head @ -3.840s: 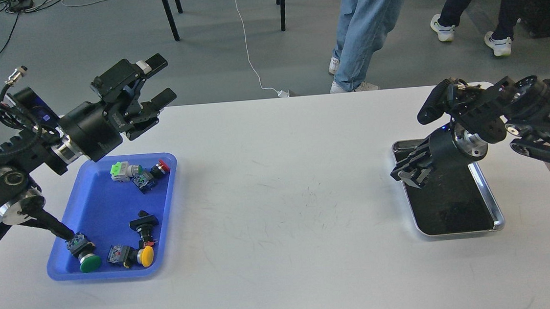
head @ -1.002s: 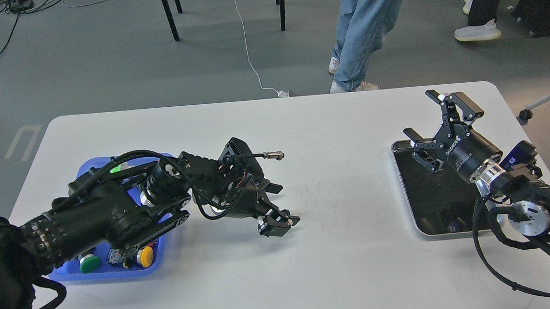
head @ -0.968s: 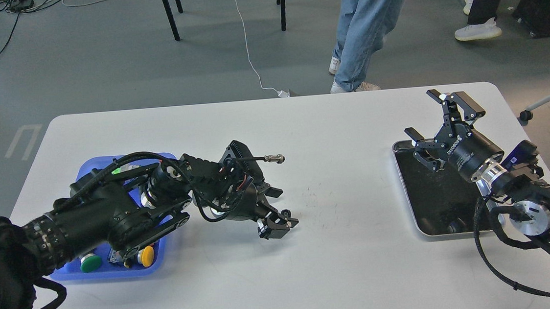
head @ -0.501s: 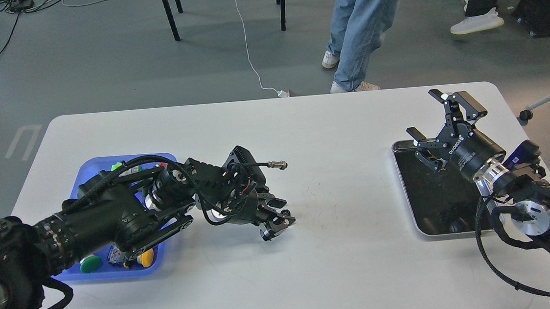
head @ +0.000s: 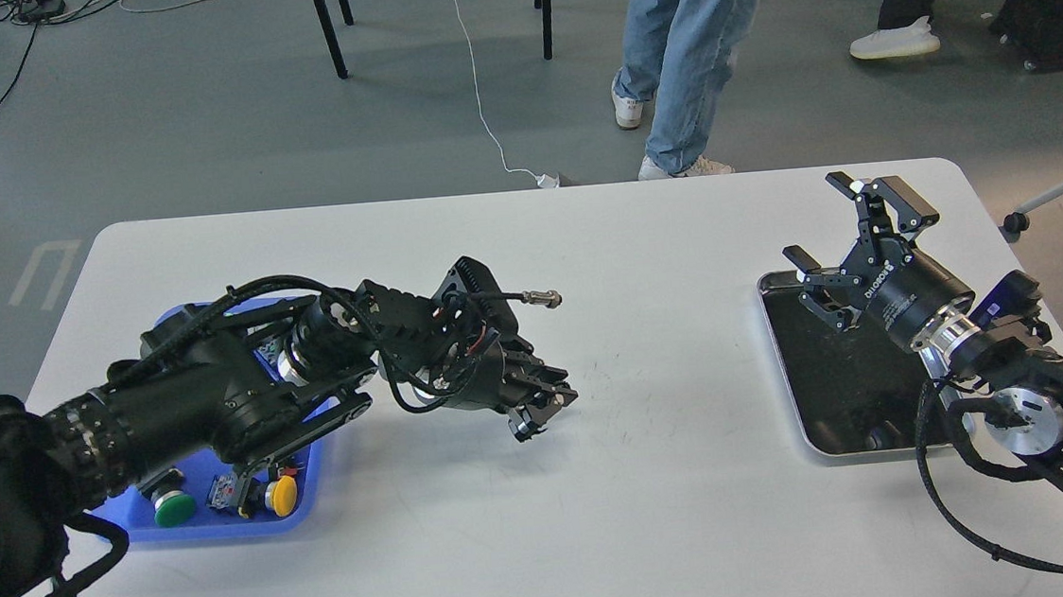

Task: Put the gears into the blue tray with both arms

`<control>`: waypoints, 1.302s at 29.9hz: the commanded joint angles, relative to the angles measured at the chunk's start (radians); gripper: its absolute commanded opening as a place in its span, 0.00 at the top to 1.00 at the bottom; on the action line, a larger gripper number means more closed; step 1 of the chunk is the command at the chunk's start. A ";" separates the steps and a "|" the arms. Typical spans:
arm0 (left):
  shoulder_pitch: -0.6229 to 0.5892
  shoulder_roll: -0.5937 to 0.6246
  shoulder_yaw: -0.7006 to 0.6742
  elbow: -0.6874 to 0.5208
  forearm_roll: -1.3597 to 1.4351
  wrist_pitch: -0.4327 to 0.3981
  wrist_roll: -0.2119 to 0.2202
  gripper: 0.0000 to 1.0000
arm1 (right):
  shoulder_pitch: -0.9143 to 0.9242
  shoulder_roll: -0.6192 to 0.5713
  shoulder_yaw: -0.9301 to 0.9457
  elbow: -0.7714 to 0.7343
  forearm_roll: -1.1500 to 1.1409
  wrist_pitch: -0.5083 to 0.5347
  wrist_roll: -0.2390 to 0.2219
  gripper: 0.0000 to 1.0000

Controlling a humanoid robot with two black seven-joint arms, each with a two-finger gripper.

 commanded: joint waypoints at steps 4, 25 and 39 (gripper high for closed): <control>-0.073 0.315 0.006 -0.100 -0.074 -0.020 0.000 0.83 | -0.002 0.017 -0.006 0.000 -0.002 0.000 0.000 0.02; 0.307 0.559 -0.121 0.005 -0.152 0.038 0.000 0.60 | 0.000 0.042 -0.008 0.000 -0.003 0.000 0.000 0.02; 0.314 0.535 -0.334 -0.031 -0.636 0.131 0.000 0.01 | 0.015 0.042 0.000 -0.003 -0.005 -0.012 0.000 0.01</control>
